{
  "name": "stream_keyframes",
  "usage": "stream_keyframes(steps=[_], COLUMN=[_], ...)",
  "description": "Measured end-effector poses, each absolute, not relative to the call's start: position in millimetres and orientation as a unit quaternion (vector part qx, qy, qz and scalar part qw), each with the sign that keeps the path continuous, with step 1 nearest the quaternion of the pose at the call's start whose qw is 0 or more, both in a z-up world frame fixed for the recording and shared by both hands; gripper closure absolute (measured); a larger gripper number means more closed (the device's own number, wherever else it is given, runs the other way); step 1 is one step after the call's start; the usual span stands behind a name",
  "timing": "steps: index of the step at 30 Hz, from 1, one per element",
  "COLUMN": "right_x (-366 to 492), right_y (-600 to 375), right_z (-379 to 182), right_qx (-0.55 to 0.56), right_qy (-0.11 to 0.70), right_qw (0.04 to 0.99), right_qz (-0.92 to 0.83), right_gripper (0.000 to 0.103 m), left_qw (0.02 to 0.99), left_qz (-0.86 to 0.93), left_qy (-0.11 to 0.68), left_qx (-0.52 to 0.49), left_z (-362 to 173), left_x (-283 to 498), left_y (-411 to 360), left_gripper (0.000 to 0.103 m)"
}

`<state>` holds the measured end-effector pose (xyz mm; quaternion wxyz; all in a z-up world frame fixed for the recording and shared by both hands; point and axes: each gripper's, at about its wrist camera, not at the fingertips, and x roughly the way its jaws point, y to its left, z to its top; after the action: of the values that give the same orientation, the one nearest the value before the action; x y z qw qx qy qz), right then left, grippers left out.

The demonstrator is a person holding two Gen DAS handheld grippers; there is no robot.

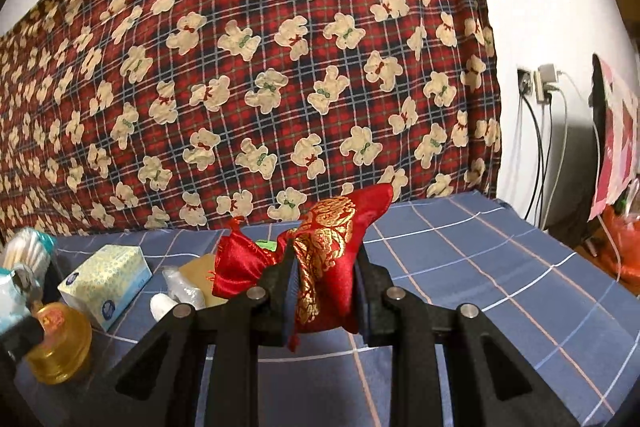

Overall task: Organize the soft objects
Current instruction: 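Carry the cotton-swab pack and red pouch over the round tin with both tools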

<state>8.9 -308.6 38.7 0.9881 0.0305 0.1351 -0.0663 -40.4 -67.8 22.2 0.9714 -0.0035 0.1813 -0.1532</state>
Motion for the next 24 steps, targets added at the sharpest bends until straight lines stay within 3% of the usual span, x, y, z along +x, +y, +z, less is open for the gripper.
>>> stream_keyframes(steps=[24], right_x=[-16.5], right_y=[-174.8], right_z=[45.9], right_qx=[0.029], right_qy=[0.103], right_qw=[0.994], right_qz=[0.005], right_gripper=[0.077], left_qw=[0.987], left_qz=[-0.07], left_qy=[0.147], left_qx=[-0.012], left_z=[19.9], left_x=[-40.9], left_y=[48.5], left_gripper=[0.062])
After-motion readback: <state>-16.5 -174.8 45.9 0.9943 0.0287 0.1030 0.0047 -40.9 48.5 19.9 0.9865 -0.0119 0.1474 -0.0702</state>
